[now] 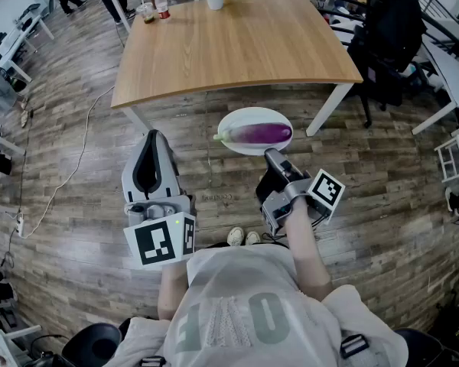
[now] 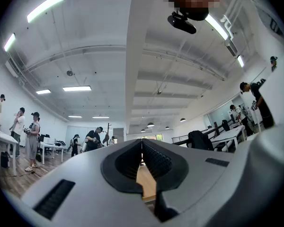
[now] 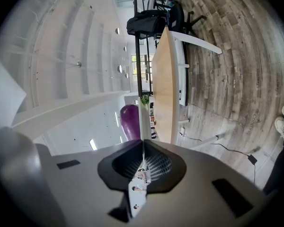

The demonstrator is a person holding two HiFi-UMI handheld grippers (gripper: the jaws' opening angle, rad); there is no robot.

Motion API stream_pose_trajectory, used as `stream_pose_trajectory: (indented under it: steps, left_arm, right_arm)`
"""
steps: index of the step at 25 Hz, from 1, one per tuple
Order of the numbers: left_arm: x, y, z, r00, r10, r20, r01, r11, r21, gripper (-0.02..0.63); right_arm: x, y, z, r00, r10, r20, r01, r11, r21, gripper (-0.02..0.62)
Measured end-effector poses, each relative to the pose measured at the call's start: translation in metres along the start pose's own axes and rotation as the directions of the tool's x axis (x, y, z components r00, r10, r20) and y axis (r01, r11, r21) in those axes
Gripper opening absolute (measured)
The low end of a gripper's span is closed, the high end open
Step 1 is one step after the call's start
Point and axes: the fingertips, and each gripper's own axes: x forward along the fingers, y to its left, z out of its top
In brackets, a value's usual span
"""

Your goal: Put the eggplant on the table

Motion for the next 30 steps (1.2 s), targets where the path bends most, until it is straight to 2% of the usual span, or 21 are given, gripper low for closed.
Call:
stream_pose_trajectory:
  steps: [8,13,22,30]
  left_arm:
    - [0.002,0.003,-0.005,1.000,0.003,-0.011,-0.003,1.000,-0.006,0.009]
    - [0.004,0.007,-0.008,1.000,0.002,-0.015,-0.003,1.000,-0.015,0.009]
    - [0.002,0.039,-0.023,1.000,-0.014,-0.018,0.014,0.999,-0.033,0.009]
    - [0.016,0.041,-0.031,1.000,-0.009,-0.007,0.009,1.000,-0.025,0.009]
  right_arm:
    - [0.001,-0.001,-0.001,1.000,-0.008,0.001,0.008,1.000,0.002,0.026]
    - [0.000,0.006,-0.001,1.000,0.004,0.004,-0.004,0.999,-0.051,0.026]
    - [0.018,0.006,-0.016,0.999,0.036,0.035,-0.035,0.999,-0.031,0.026]
    - [0.025,0.000,-0.002,0.997,0.048,0.055,-0.047,0.999,-0.013,0.026]
